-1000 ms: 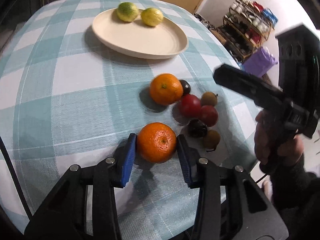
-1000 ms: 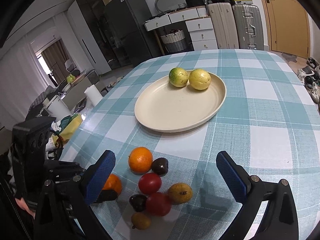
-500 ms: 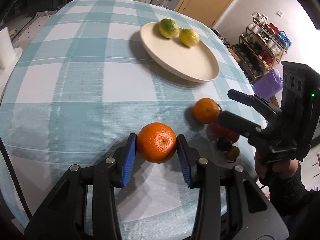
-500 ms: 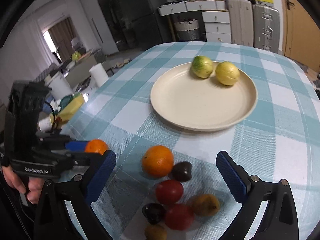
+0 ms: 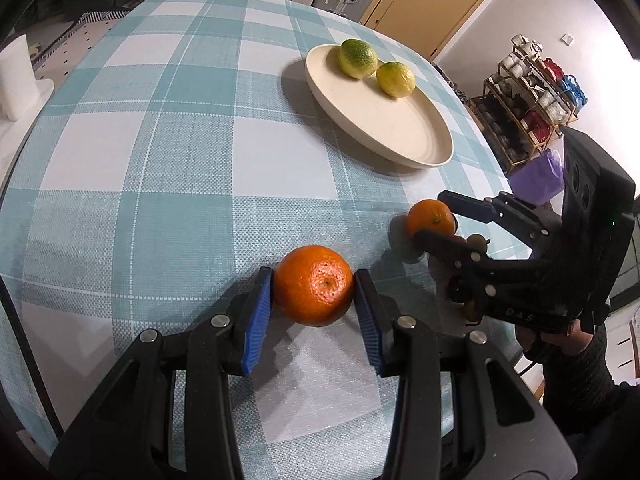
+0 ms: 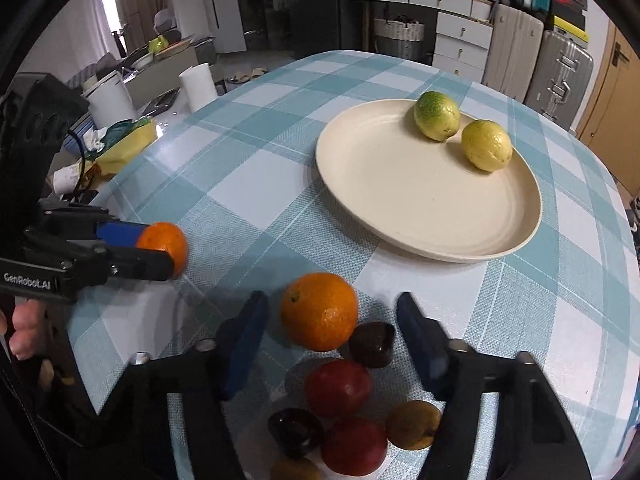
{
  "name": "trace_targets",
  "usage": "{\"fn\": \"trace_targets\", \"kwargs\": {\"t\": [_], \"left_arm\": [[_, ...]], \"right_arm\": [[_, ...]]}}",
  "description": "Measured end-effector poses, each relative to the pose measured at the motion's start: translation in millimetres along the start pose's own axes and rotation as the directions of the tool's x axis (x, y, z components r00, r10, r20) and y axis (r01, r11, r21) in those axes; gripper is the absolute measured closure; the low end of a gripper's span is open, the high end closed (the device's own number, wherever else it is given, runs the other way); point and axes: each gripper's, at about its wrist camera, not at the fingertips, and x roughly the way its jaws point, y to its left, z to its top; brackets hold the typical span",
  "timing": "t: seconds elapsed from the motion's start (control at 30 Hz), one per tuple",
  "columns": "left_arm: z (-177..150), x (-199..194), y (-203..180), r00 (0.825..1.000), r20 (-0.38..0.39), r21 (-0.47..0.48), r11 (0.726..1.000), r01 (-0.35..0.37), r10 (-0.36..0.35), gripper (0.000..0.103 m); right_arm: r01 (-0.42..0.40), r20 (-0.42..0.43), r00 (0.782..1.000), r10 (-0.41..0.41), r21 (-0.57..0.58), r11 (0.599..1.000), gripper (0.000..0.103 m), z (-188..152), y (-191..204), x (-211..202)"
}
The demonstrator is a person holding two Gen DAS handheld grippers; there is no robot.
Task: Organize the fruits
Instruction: 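Grasp a mandarin with the left tool while the right tool grasps another mandarin, then carry both mandarins onto the cream plate beside the citrus and release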
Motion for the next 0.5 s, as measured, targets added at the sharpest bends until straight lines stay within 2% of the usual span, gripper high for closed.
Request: {"fn": "trace_targets", "kwargs": {"t": [0.23,0.3,0.5], "left_arm": [[0.2,3.0,-1.3,1.000,-0.004,-0.002,1.000,0.005,-0.005,0.065],[-0.5,3.6,0.1,1.000,-0.007,-0.006,1.000,0.004,-0.004,0.066],[0.7,3.8,0.3,1.000,-0.008,-0.008,1.000,0.000,0.000,0.066]], "right_arm": [[-0.010,0.010,1.000,0.010,-0.019,1.000,0.055,0.5,2.5,-2.0],[-0.023,0.016,1.000,0.024,-0.022,0.999,0.063,1.6,3.6,-2.8],[-0.041,0.024,0.999,0.042,-0.008,0.999,0.064,1.9,2.3,-2.8]]}}
